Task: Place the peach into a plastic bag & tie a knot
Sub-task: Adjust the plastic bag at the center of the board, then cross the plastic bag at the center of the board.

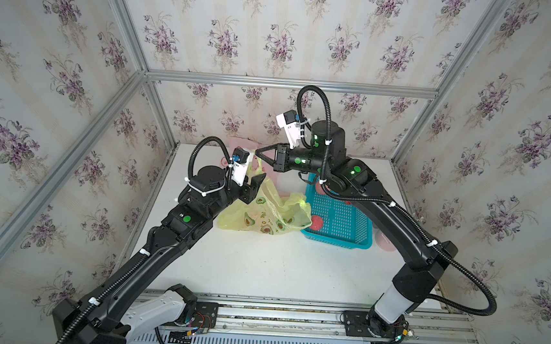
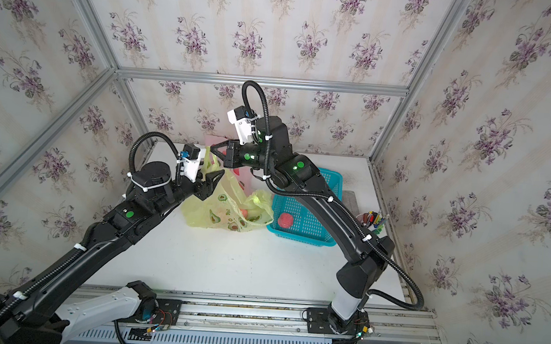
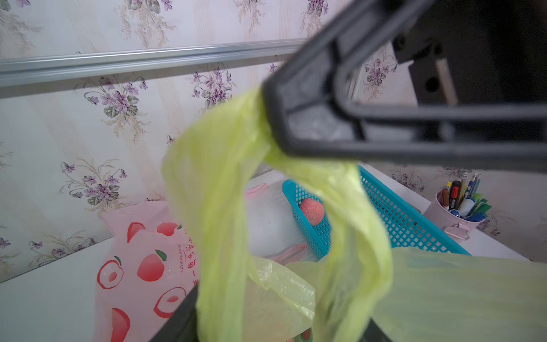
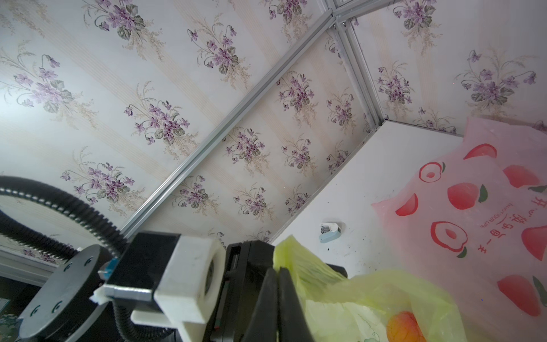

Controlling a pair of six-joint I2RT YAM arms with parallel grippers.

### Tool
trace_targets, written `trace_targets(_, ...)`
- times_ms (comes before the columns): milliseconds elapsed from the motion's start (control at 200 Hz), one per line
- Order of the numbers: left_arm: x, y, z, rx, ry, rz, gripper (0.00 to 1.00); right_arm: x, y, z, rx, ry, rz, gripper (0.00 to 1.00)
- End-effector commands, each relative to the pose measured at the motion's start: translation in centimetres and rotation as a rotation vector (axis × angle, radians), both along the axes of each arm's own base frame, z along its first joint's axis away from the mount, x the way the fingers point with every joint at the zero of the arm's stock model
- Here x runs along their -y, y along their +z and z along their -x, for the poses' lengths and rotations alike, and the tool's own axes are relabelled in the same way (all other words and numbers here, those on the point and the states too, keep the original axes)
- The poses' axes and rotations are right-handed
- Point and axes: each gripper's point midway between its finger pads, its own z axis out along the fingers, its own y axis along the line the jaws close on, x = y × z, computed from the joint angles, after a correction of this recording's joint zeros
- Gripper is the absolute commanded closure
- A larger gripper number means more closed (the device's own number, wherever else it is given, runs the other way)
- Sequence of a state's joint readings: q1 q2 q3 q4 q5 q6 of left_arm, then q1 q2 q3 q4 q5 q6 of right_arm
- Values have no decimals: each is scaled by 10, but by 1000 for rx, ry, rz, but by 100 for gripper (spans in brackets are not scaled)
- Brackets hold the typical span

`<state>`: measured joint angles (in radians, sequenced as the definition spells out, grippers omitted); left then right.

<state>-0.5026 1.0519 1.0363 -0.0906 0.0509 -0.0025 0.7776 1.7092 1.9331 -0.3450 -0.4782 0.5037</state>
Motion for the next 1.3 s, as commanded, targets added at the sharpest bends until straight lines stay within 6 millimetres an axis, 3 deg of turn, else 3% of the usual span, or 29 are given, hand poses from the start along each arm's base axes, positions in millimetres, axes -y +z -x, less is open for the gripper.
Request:
trace_targets(0,1,-5,-4,-14,10,29,51,5,20,-5,18,-39,-62,100)
trace_targets(155,-7,-5,-7,15,61,57,62,12,22,-12,14,-77,-88,100)
trace_targets(395,2,-3,-3,10,-10,67,92,16,15,-17,11,-75,-65,100)
trace_targets(415,3,-4,-3,3,-16,68,94,19,15,-18,17,-81,-57,93)
trace_targets(465,4,-3,-4,-10,-28,71,96,28,12,-21,35,-111,-20,66)
trace_targets(515,4,-4,-6,-23,-31,75,96,42,12,-23,76,-159,29,48)
trace_targets(560,4,-5,-8,-32,-26,74,96,57,12,-24,113,-214,72,37)
trace_targets(619,4,-7,-11,-45,-22,71,96,76,11,-20,154,-269,134,31)
trace_targets(779,1,-9,-18,-62,-9,68,96,121,-5,7,207,-326,256,25)
trace_targets(894,-3,-10,-22,-73,-5,71,95,136,-22,33,197,-283,286,23)
trace_targets(994,-6,-11,-23,-81,0,78,94,149,-36,42,174,-297,324,23)
trace_targets(1144,-5,-11,-25,-86,-3,82,94,148,-45,55,170,-242,320,21)
trace_targets(1294,-5,-11,-25,-90,-5,86,93,148,-47,47,180,-273,327,21)
